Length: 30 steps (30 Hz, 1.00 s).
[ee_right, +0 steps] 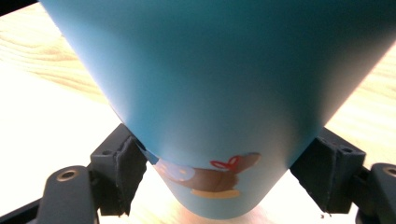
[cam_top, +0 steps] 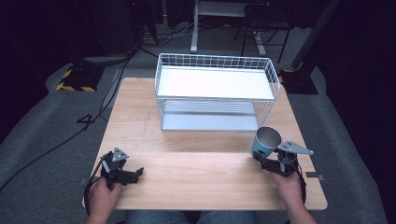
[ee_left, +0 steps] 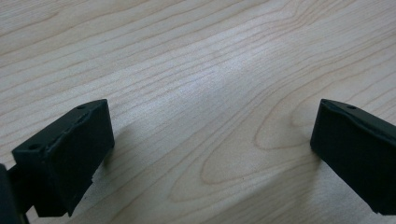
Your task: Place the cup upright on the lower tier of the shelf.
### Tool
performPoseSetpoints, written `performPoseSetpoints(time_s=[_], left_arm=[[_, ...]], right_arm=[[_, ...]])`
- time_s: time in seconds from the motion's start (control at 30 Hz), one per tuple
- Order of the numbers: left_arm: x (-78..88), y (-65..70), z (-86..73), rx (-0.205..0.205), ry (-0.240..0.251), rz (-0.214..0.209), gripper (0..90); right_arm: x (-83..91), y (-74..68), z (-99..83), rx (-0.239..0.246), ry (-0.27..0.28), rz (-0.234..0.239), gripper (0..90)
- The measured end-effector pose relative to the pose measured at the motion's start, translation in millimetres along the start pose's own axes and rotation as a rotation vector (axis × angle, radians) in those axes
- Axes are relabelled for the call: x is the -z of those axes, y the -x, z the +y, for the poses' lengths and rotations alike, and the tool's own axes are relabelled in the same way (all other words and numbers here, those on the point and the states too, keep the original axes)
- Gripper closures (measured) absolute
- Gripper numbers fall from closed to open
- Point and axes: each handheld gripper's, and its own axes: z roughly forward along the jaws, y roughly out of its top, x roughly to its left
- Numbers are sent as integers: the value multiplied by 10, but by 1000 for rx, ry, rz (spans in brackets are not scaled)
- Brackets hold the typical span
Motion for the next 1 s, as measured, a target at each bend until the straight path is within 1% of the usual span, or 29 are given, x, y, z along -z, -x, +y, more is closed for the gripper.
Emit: performPoseSetpoints(time_s=[0.07, 0.1, 0.13, 0.17, 0.23, 0.27, 0.37, 0.4, 0.43, 0.47, 0.5, 0.53, 0.73, 0.83, 0.93, 0.97, 1.0], left_arm=[[2, -3, 1, -3, -3, -3, 0], [0, -1, 0, -2, -1, 0, 0], [0, -1, 0, -2, -1, 0, 0], [2, -1, 1, -1, -2, -2, 0], [0, -2, 0, -2, -1, -1, 0], [2, -4, 1, -5, -4, -3, 0], [4, -4, 1, -5, -5, -1, 0], [4, -4, 1, -5, -5, -1, 0], [2, -5, 0, -7, -3, -2, 0], [2, -5, 0, -7, -3, -2, 0], [2, -3, 1, -3, -3, -3, 0], [2, -3, 1, -3, -3, -3, 0], [0, 0, 0, 0, 0, 0, 0], [0, -3, 1, -3, -1, -1, 0], [0, 0, 0, 0, 0, 0, 0], [0, -1, 1, -1, 0, 0, 0], [0, -1, 1, -1, 0, 0, 0]], right_arm=[[-27, -15, 33, 5, -1, 6, 245], [-72, -43, 86, 14, -2, 11, 245], [-72, -43, 86, 14, -2, 11, 245], [-123, -73, 135, 13, -2, 17, 245], [-143, -81, 154, 20, -1, 21, 245], [-200, -117, 209, 21, -2, 30, 245], [-278, -160, 285, 31, 4, 40, 245], [-278, -160, 285, 31, 4, 40, 245], [-330, -190, 336, 32, 4, 45, 245], [-330, -190, 336, 32, 4, 45, 245], [-390, -219, 386, 32, 6, 51, 245], [-390, -219, 386, 32, 6, 51, 245], [-564, -319, 529, 46, 8, 60, 245], [-656, -364, 607, 40, 6, 62, 245], [-704, -382, 643, 47, 11, 60, 245], [-756, -400, 669, 46, 7, 61, 245], [-756, -400, 669, 46, 7, 61, 245]])
